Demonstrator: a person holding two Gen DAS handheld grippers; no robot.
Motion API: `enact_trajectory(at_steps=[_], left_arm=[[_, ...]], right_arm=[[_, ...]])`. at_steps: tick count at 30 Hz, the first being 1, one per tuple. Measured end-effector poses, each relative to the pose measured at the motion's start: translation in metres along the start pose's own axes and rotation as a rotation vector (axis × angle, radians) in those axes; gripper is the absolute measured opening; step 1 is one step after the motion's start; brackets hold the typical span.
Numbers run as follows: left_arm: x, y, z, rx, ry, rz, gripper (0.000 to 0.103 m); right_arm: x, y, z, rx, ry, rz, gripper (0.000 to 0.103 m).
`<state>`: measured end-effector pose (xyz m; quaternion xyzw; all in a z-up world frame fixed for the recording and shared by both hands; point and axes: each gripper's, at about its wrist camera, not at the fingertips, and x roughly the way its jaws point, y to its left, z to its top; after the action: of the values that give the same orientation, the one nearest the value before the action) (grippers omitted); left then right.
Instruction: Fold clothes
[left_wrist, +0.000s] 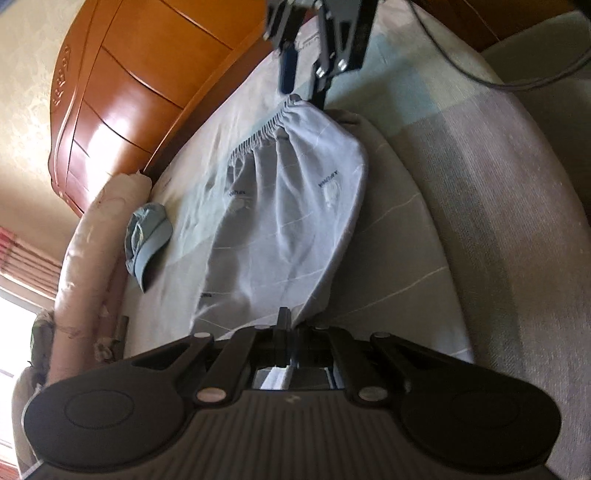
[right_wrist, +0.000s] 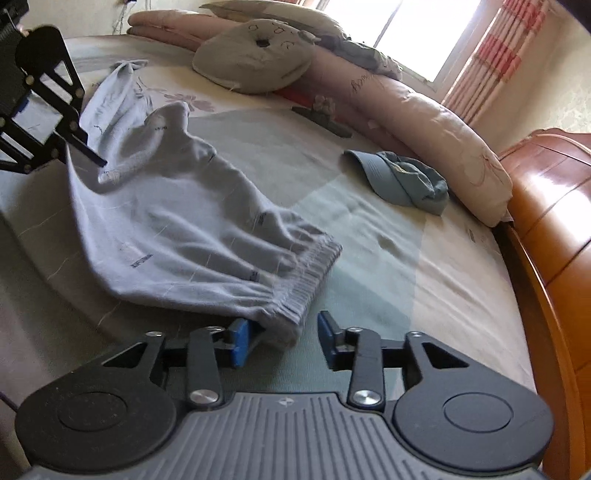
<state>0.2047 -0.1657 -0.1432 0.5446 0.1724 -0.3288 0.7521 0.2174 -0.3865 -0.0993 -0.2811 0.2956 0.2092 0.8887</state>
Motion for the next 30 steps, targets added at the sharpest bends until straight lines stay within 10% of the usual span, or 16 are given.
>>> enact_trajectory(at_steps=[10, 14, 19, 22, 30], left_arm=[[-0.001, 0.015, 0.0, -0.139, -0.018, 0.01, 0.0], [0.001, 0.019, 0.0, -0.177, -0.019, 0.009, 0.0], [-0.001, 0.019, -0.005, -0.206, -0.022, 0.012, 0.011], [-0.002, 0.014, -0.01, -0.179, -0.001, 0.032, 0.013], [-0.002, 0.003, -0.05, -0.097, 0.113, 0.194, 0.03]], right_arm=[[-0.036, 0.036, 0.027, 0.145, -0.172, 0.195, 0.048], [-0.007, 0.087, 0.051, 0.011, -0.16, 0.244, 0.048], [0.026, 0.131, 0.06, -0.132, -0.124, 0.137, 0.037], [0.028, 0.132, 0.066, -0.111, -0.117, 0.127, 0.011], [0.024, 0.127, 0.067, -0.087, -0.114, 0.135, 0.01]])
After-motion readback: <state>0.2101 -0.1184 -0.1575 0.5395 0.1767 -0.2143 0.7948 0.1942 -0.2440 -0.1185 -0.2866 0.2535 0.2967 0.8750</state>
